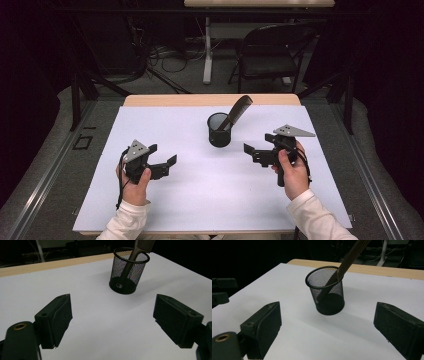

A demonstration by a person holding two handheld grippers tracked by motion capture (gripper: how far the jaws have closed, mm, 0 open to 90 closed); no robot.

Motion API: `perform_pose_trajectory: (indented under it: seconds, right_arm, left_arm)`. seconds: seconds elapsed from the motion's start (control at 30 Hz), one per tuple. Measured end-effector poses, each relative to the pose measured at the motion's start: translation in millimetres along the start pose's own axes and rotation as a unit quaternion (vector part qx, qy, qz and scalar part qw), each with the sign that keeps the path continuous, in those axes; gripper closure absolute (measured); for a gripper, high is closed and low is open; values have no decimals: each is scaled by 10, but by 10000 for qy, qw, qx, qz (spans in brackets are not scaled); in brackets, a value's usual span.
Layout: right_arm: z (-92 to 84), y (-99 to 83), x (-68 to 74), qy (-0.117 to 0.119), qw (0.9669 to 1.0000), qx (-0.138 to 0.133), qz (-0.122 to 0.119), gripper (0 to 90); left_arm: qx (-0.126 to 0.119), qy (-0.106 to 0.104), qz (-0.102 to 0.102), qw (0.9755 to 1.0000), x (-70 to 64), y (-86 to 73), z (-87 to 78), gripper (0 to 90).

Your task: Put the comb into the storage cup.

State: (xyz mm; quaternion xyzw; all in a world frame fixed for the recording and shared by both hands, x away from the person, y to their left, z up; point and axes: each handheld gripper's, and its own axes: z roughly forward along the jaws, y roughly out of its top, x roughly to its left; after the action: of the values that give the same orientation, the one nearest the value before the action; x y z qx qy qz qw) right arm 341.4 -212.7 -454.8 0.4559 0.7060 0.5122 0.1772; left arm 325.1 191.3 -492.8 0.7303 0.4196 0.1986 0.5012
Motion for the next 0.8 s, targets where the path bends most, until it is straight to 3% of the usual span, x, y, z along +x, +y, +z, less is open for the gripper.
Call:
perform_pose_trajectory:
  seconds: [0.3,0.8]
  right_arm:
    - [-64,-210,3,-71,9999,-113,-46,75]
    - [-108,-514,-107,-312,9992,-202,127,75]
  left_arm:
    - [7,20,-24,10000,14,-8,-7,158]
    - [-13,11,-32,10000,21,-18,-8,158]
